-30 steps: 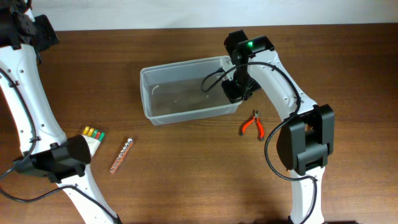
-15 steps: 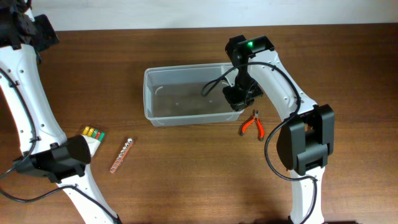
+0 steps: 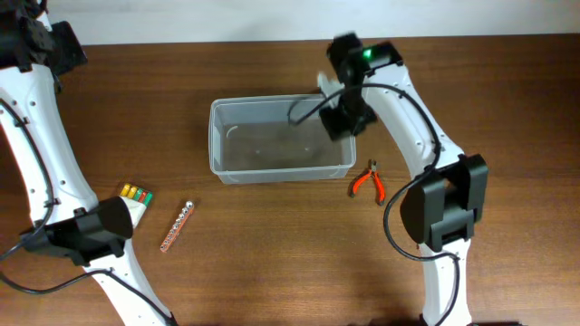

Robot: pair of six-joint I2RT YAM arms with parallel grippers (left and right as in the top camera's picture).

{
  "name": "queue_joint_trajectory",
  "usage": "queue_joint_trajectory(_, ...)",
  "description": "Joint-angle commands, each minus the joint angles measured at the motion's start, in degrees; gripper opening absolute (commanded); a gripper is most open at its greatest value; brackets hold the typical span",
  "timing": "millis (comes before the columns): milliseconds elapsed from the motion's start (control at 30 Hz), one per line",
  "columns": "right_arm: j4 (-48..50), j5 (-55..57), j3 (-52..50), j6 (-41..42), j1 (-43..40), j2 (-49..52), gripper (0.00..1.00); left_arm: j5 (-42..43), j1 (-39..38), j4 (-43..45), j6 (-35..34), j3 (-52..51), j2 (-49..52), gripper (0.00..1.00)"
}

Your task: Pack container

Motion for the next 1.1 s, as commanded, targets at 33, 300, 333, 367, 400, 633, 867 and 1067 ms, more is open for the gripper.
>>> queue_joint_trajectory(33,-3.13,-0.02,17.31,-0.96,-0.24,-1.49,0.56,0.44,-2.95,-1.05,4.87,1.09,-0.83,0.06)
queue_joint_trajectory(300,-15.67,4.24,39.85,4.68,-8.13,-5.86,0.99,4.00,-5.18,-7.65,5.40,1.09,-2.51,0.19)
queue_joint_trajectory(333,-15.67,4.13,39.78,4.70,-9.79,-7.85,0.99,4.33,-5.29,-8.50,5.38,1.09,-3.26,0.19)
queue_joint_trajectory(367,-15.67,4.15,39.56,4.83,-11.04,-9.44,0.99,4.35,-5.44,-9.07,5.33,1.09,-4.07,0.20)
queue_joint_trajectory(400,-15.67,4.17,39.36,4.85,-12.39,-11.30,0.98,4.79,-5.55,-9.49,5.18,1.09,-4.90,0.20)
queue_joint_trajectory(633,-15.67,4.22,29.70,5.49,-17.70,-25.90,0.99,6.64,-9.90,-12.04,5.22,0.55,-11.89,0.22)
queue_joint_trajectory(867,-15.67,5.22,4.44,5.49,-17.75,-39.23,0.99,3.34,-17.11,-12.04,5.22,-8.63,-19.65,0.22)
queue_joint_trajectory(1067,-15.65,5.20,-14.91,6.64,-17.75,-46.80,0.99,-0.07,-22.80,-11.82,5.14,-27.34,-28.63,0.22)
